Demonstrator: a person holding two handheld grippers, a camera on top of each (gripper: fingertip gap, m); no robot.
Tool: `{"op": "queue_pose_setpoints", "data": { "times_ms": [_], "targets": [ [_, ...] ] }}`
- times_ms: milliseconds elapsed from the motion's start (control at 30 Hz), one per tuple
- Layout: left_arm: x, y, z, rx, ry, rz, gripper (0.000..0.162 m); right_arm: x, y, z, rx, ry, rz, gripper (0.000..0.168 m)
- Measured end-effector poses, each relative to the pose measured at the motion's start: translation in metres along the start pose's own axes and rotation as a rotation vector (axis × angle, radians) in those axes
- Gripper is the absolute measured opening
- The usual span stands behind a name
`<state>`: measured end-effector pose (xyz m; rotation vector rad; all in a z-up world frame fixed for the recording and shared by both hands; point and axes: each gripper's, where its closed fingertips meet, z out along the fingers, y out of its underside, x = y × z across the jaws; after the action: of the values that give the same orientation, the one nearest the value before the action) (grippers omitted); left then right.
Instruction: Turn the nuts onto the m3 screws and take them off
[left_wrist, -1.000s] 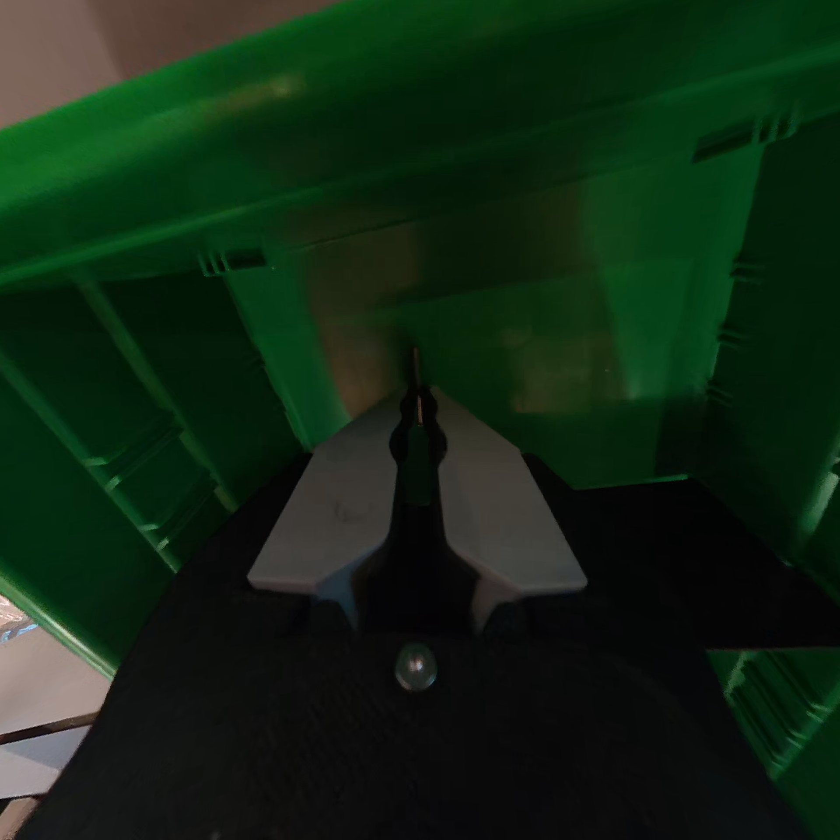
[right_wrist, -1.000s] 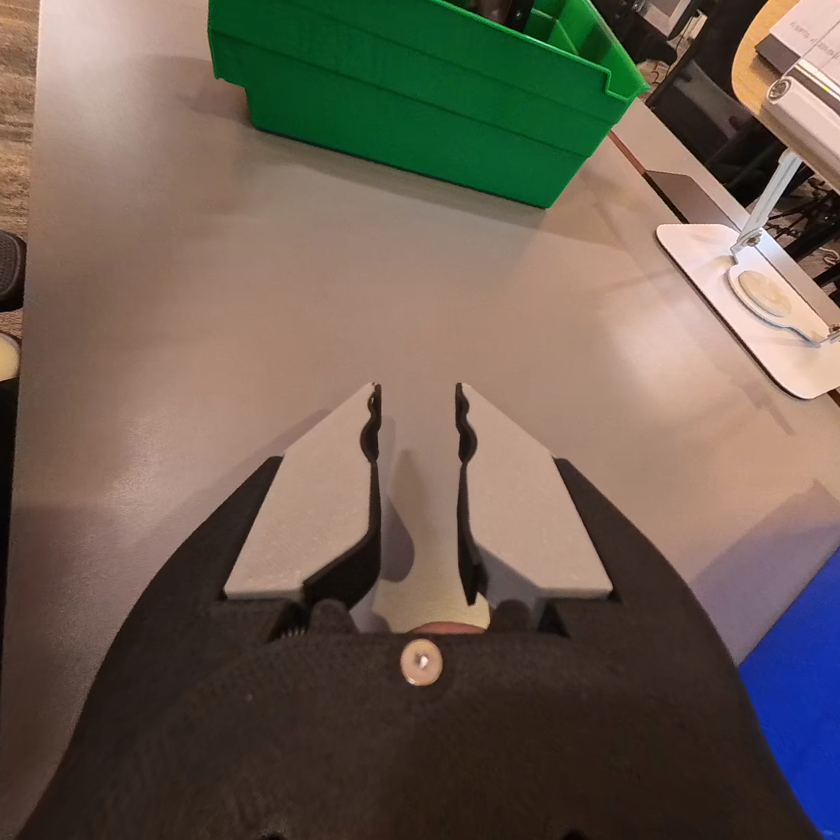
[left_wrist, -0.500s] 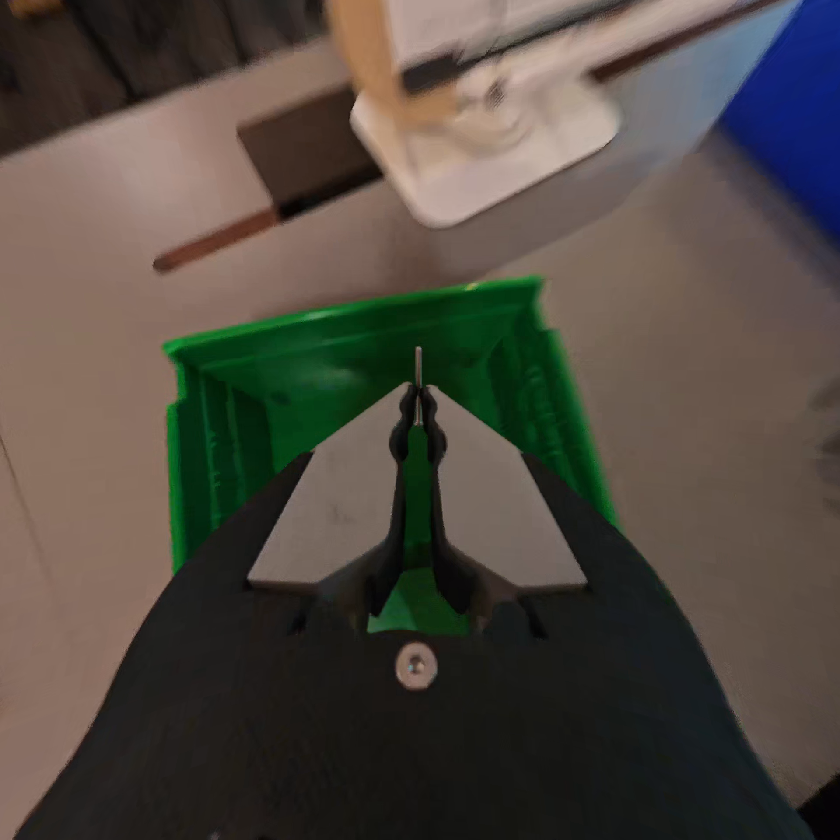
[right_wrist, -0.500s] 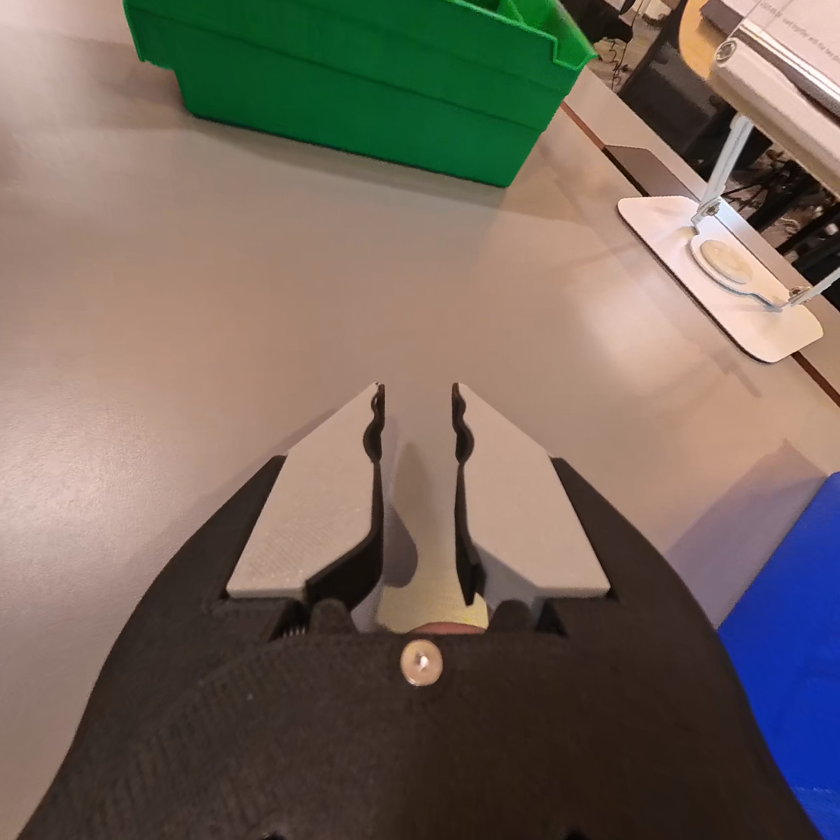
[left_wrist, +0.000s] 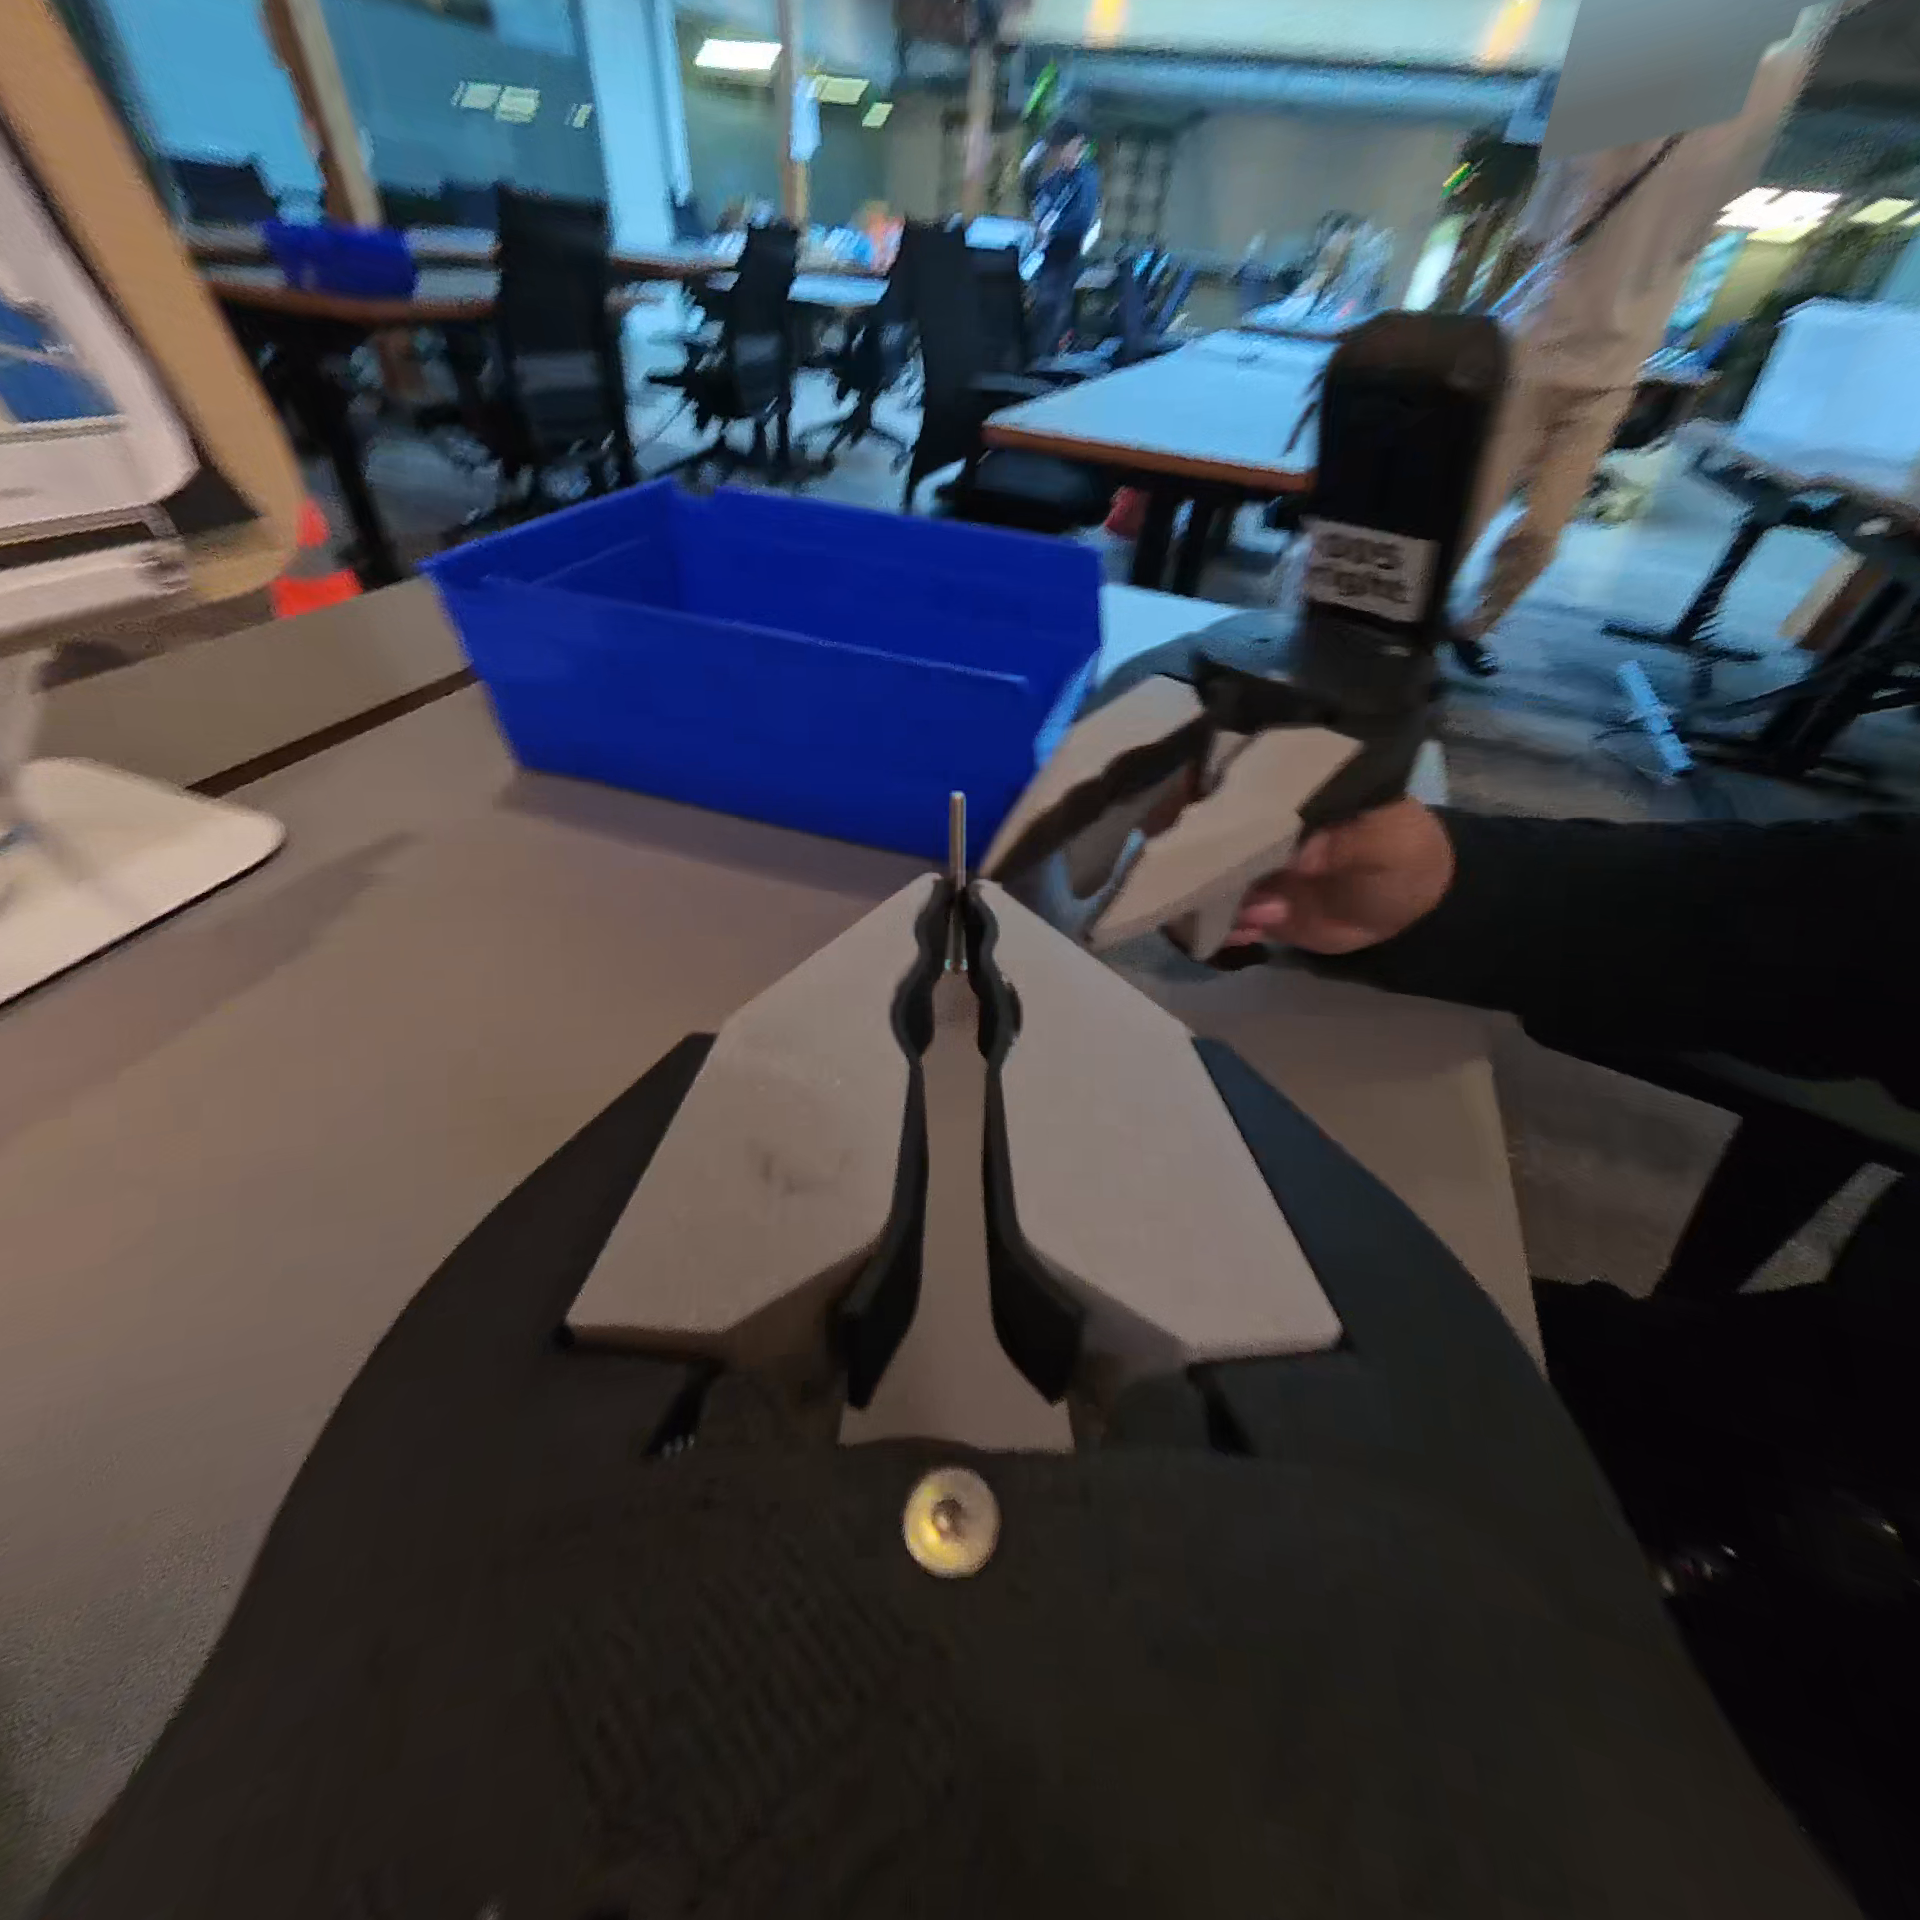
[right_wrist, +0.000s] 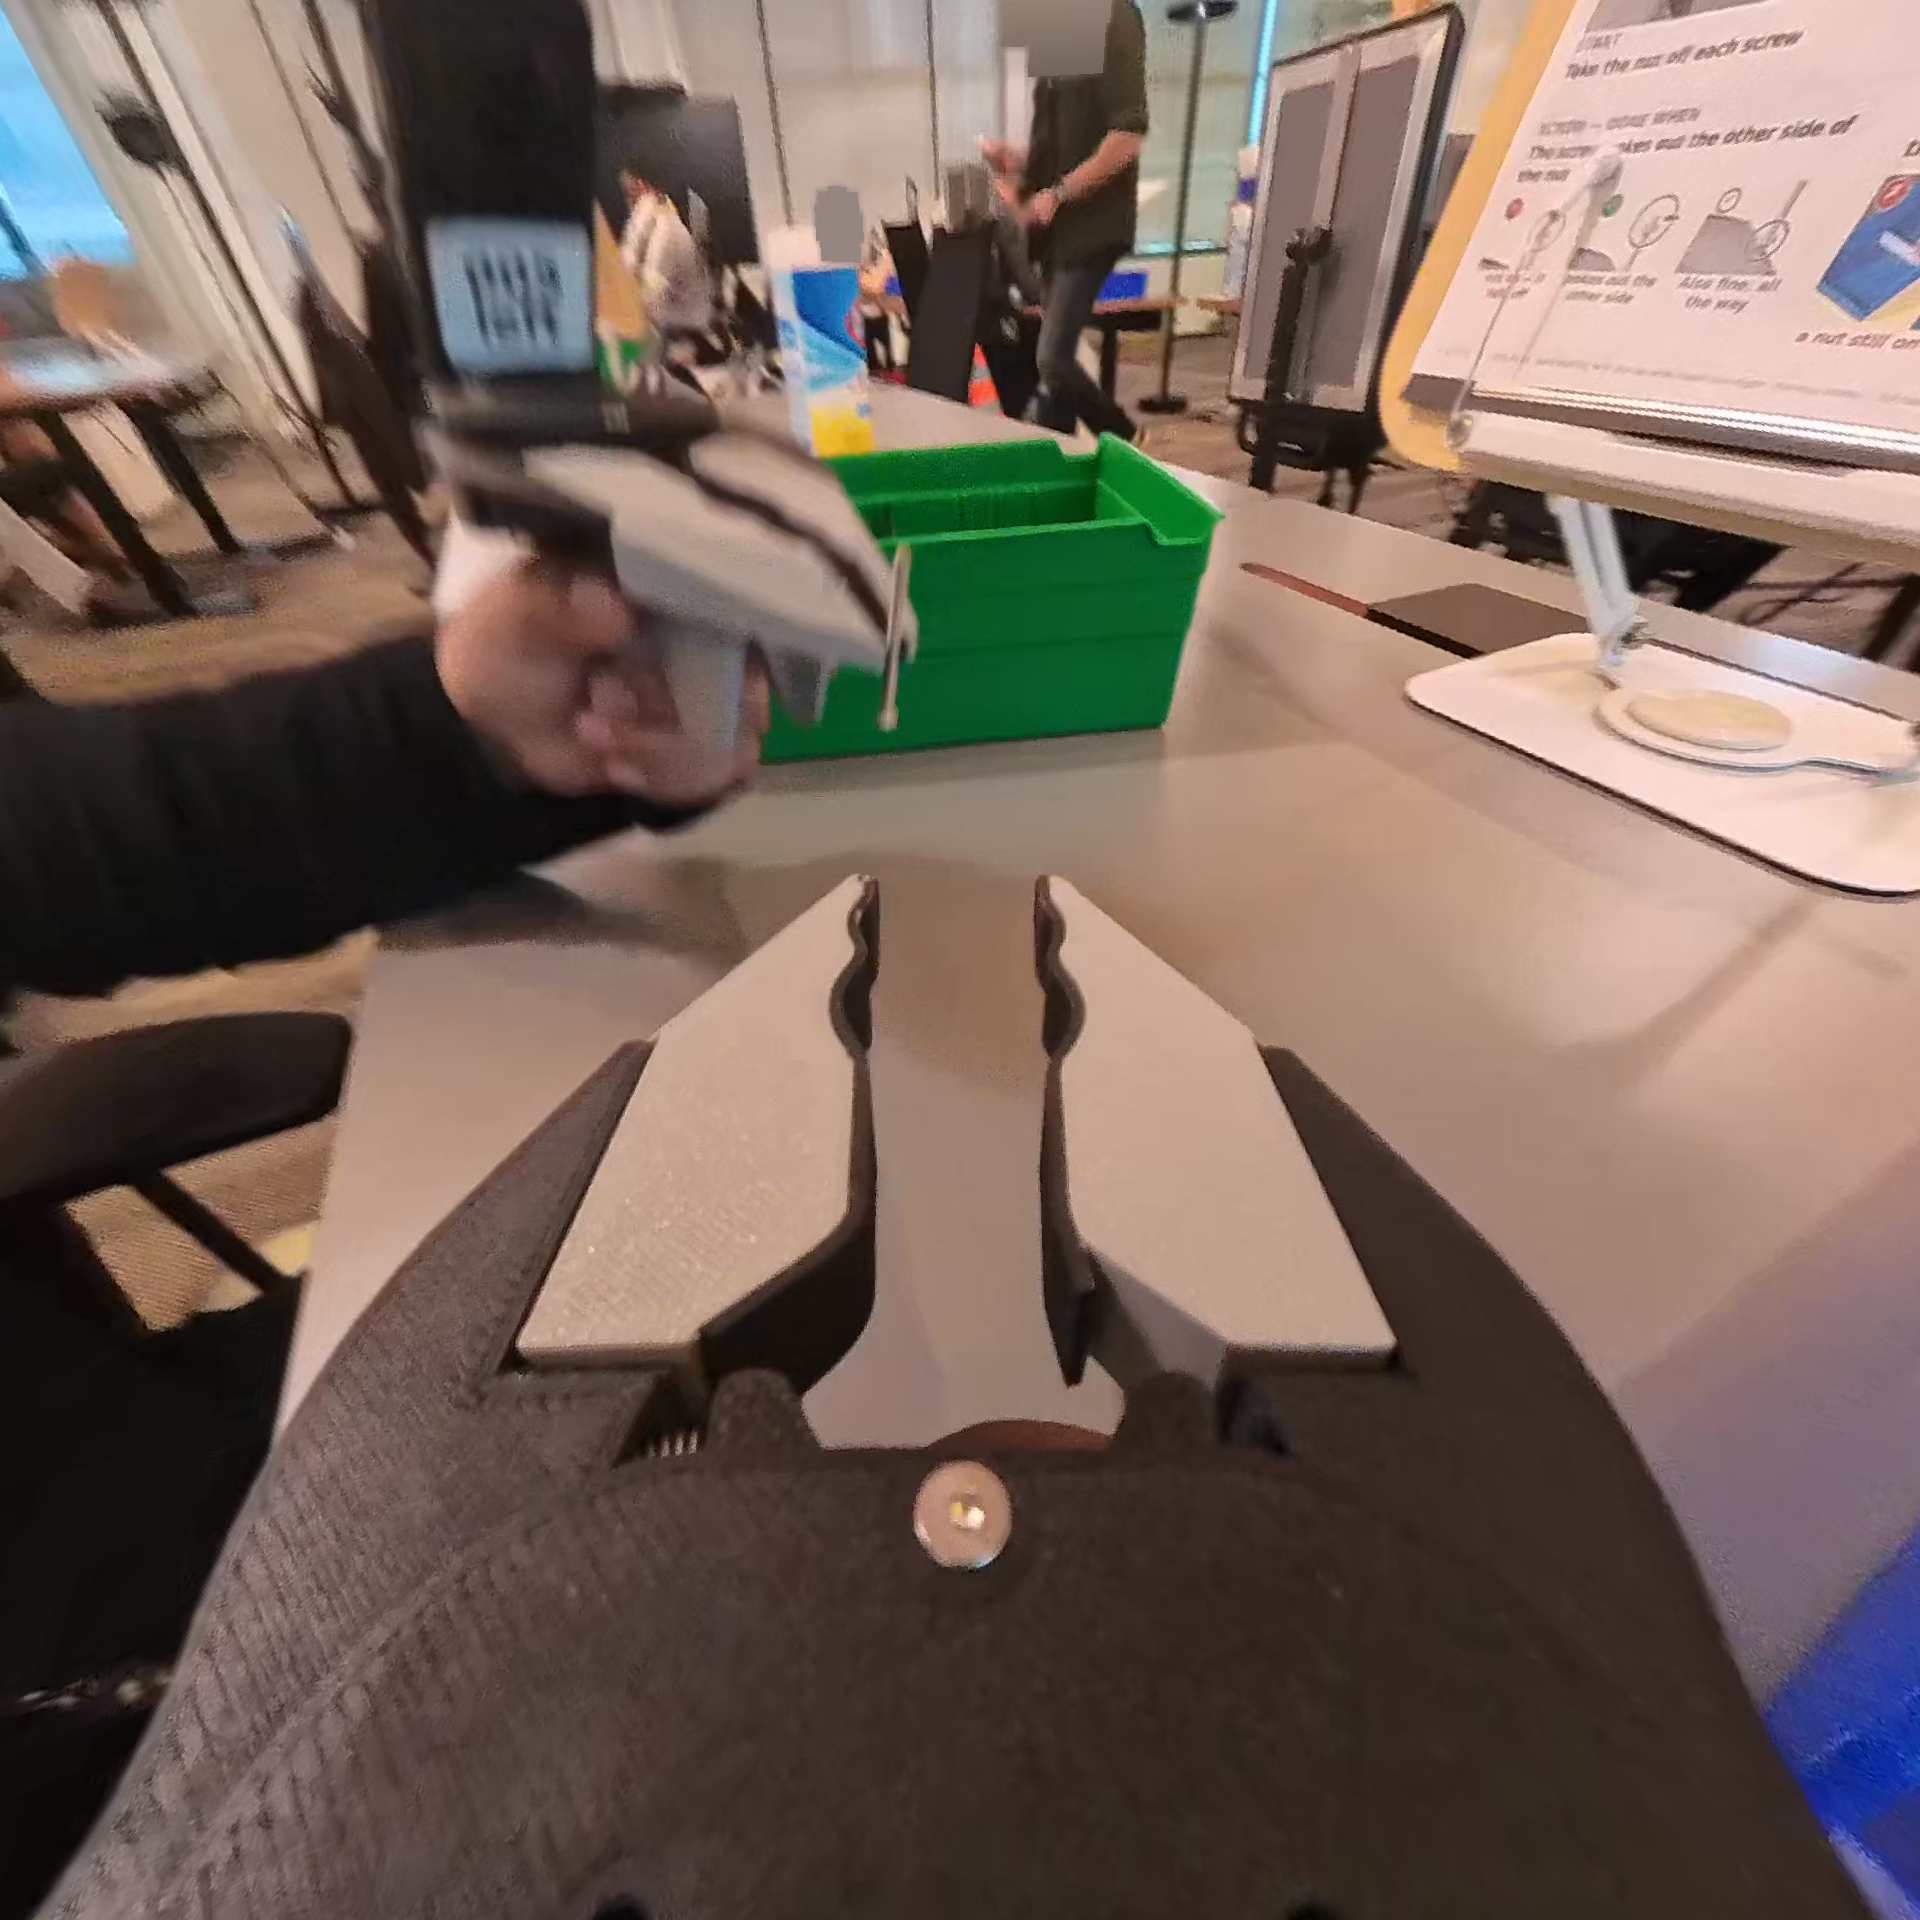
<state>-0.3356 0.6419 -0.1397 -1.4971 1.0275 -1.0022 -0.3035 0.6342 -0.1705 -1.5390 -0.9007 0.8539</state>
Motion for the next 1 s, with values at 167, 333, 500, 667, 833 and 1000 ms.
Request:
{"op": "queue_pose_setpoints", "data": {
  "times_ms": [167,333,500,667,833,1000],
  "targets": [
    [0.027,0.012,0.007,0.088,0.089,0.074,0.001,-0.018,-0.012,-0.002,0.092,-0.202,0.169,0.026],
    [0.028,0.029,0.013,0.029,0.099,0.080,0.000,-0.025,-0.019,0.001,0.132,-0.291,0.241,0.025],
    [0.038,0.031,0.018,0.017,0.117,0.100,0.000,-0.027,-0.013,0.006,0.106,-0.297,0.237,0.025],
    [0.037,0.032,0.019,0.010,0.112,0.093,0.001,-0.031,-0.011,0.007,0.093,-0.312,0.222,0.001],
    [0.039,0.032,0.021,0.021,0.140,0.036,0.001,-0.030,-0.010,0.007,0.087,-0.283,0.187,0.000],
    [0.037,0.036,0.023,0.013,0.141,-0.003,0.005,-0.030,-0.008,0.008,0.078,-0.270,0.177,0.000]
  ]
}}
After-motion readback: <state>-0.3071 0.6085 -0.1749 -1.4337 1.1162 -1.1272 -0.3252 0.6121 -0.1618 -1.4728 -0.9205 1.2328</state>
